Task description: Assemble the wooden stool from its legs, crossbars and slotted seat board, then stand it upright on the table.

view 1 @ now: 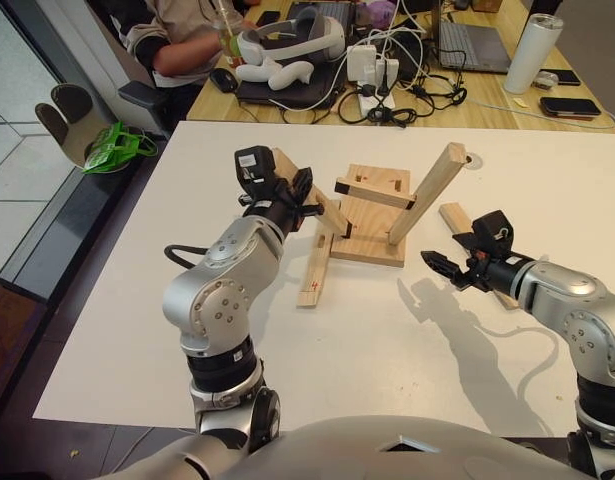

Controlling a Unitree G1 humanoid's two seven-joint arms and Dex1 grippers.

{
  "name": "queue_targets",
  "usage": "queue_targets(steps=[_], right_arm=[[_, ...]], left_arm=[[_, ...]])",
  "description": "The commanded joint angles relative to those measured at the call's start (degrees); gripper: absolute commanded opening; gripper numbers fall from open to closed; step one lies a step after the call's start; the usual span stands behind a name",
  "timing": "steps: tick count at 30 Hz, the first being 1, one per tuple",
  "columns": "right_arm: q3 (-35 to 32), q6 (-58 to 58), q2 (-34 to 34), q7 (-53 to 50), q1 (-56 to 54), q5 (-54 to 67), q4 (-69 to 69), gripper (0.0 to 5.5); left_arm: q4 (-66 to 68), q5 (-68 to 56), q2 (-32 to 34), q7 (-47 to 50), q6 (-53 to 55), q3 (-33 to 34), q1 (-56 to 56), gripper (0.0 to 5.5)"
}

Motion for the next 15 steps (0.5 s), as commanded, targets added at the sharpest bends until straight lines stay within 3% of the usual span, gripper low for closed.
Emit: queue_targets(steps=[1,15], right_arm=[[0.71,-0.62,-0.26,-0.47,-0.96,-0.66,-0.55,4.08],[3.69,-2.86,-1.3,0.05,-1.8,-2.14,-0.2,4.08]], left_arm=[[2.15,2.78,1.01,1.67,6.11,-0.44,-0.9,1.03],[14.88,5.02,0.18,-2.38,6.91,-1.06,-9.63,1.03]])
